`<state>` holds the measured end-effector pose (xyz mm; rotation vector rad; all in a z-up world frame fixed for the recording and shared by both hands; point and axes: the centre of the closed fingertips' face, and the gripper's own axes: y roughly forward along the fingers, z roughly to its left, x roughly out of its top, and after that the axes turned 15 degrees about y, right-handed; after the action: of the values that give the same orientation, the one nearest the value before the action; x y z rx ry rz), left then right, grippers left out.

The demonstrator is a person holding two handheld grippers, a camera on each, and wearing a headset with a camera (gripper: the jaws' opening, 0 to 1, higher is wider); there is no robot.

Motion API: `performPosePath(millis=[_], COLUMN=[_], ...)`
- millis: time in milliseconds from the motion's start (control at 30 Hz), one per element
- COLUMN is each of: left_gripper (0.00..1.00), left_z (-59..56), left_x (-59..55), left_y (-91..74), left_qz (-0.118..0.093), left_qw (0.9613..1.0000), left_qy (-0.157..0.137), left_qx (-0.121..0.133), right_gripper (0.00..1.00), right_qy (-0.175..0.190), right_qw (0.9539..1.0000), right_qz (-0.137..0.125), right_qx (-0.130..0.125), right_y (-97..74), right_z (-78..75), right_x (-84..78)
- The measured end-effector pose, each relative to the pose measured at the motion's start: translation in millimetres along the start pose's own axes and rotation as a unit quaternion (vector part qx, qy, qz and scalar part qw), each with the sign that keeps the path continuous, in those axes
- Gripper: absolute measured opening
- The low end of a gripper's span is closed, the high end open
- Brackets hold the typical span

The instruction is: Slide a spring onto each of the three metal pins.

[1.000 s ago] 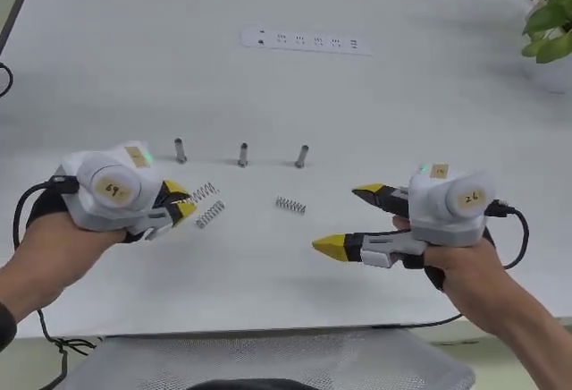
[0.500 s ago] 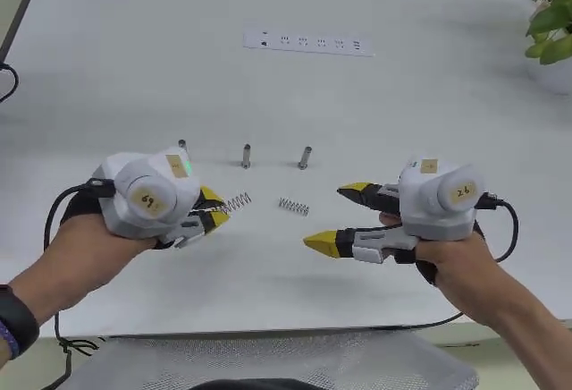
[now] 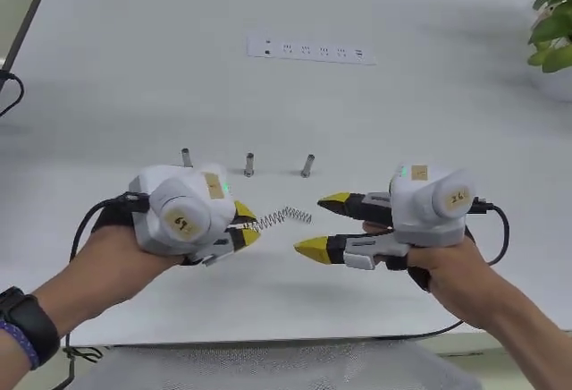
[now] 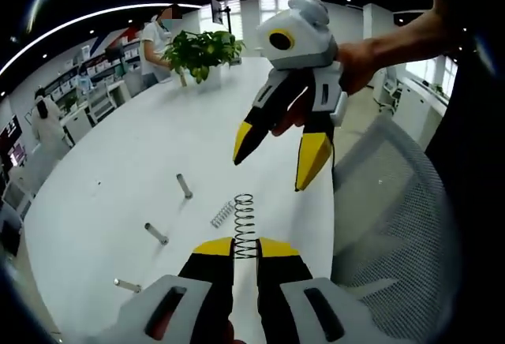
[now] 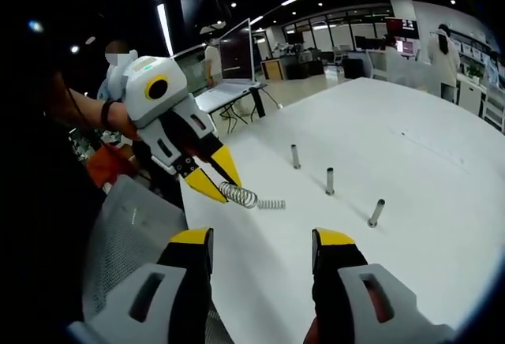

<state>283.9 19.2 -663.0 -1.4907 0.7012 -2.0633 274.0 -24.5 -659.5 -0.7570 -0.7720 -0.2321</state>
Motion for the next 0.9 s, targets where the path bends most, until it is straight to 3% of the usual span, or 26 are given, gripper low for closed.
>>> performPosePath(millis=[567,900], left_gripper=[0.02,0.02], left_z=[-16.8,-21.7], left_x=[27.5,26.5], left_y=[2.8,4.1], left_qz=[-0.026,-0.02], left_qw=[0.9985,0.9967], left_qy=[0.038,0.066], left_qx=[-0.029,-0.044], right_gripper=[0.2,0.11], right_qy=[-0.006,0.001], right_qw=[0.9973,0.9959], right_qz=[-0.003,-0.008], right_qx=[0.074,0.09], right_y=[4.3,0.1], right_z=[28.6,34.2], right_x=[-2.0,-1.1])
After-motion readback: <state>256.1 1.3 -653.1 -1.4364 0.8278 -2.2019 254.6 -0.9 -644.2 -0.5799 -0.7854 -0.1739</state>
